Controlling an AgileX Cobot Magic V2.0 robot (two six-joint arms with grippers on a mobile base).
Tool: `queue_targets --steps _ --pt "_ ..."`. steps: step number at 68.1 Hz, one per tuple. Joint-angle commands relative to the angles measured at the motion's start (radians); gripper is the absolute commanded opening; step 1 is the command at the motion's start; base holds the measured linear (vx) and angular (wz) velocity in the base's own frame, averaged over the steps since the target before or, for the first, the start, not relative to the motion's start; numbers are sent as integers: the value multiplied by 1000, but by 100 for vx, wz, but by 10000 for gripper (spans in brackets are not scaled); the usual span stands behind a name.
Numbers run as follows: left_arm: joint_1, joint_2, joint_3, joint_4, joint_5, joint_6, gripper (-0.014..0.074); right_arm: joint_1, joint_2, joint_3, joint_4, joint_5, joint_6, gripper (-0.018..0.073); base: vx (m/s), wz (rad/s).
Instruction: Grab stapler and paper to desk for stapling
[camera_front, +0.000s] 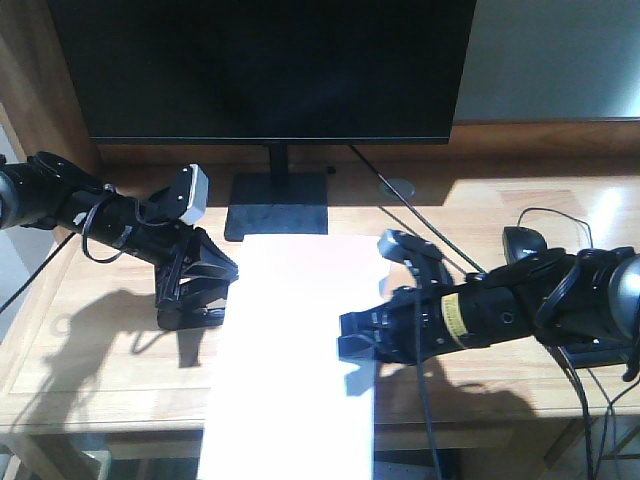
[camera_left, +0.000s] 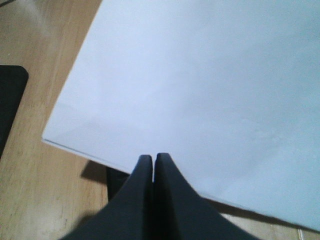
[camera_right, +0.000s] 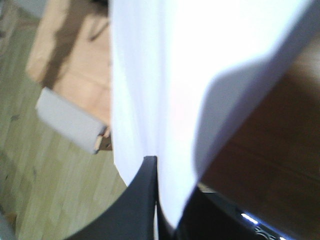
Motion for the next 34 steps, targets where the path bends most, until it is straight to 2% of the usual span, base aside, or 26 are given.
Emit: queue_targets --steps 1,12,34 --pt "0 -63 -26 -57 28 -9 -7 -32 -28 -15 -8 5 -15 -5 0 0" --pt "0 -63 -26 -57 28 -9 -7 -57 -25 -15 -8 38 -21 -5 0 0" --pt "0 -63 -26 -57 28 -9 -7 -57 12 -15 -8 139 -21 -5 0 0"
